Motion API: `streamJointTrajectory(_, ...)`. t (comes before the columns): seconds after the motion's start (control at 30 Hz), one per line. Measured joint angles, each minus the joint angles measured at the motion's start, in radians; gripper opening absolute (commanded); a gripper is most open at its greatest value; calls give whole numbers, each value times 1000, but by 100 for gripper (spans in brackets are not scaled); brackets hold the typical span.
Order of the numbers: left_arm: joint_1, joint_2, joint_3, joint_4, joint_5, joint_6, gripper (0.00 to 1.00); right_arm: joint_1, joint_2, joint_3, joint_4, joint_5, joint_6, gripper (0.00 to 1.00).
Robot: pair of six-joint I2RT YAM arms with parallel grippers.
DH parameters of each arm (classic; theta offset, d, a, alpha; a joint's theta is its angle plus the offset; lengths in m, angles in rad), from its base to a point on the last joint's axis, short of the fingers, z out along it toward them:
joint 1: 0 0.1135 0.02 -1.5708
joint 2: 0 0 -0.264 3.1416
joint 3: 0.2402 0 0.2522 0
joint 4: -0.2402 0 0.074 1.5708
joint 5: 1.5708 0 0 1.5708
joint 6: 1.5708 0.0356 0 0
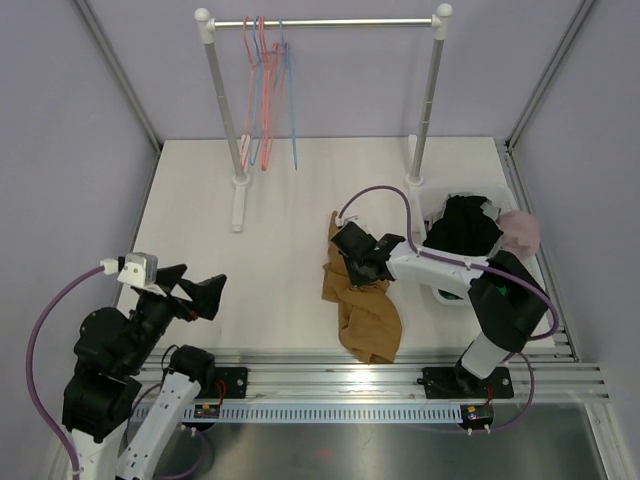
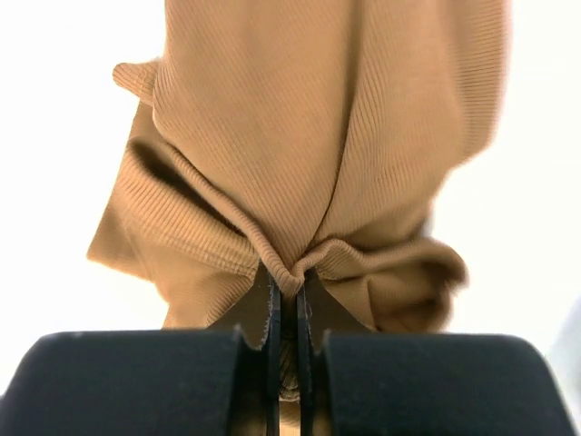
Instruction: Remove the tank top from the hanger
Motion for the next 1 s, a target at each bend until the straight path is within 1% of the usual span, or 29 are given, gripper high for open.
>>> streamJointTrajectory(0.1,0,-87,-78,32,-28,-5,99,0,-96,24,-80,49,-5,0)
streamJointTrajectory(0.2,0,-135,-147,66,-54,-23,99,0,-201,114,-178,129,-16,0)
streamJointTrajectory(0.33,0,-131,-179,76,-104,-45,99,-4,-297,284,-302,246,-38,0)
streamJointTrajectory(0.43,0,-131,-179,83,-143,-58,99,-26,-333,443,-416,334,-56,0)
streamJointTrajectory(0.53,0,-133,-180,89,-169,-69,99,-84,-355,578,-491,402,-79,0)
streamJointTrajectory(0.67,-1,-155,-188,90,-195,-77,99,-238,-380,715,-562,457,-130,0)
streamJointTrajectory(0.77,-1,-179,-190,92,-205,-80,99,-362,-403,745,-567,486,-174,0)
streamJointTrajectory(0.87,-1,-188,-191,96,-210,-82,99,-472,-422,735,-562,481,-213,0)
streamJointTrajectory(1.0,-1,-188,-192,97,-212,-83,99,-564,-436,616,-505,415,-228,0)
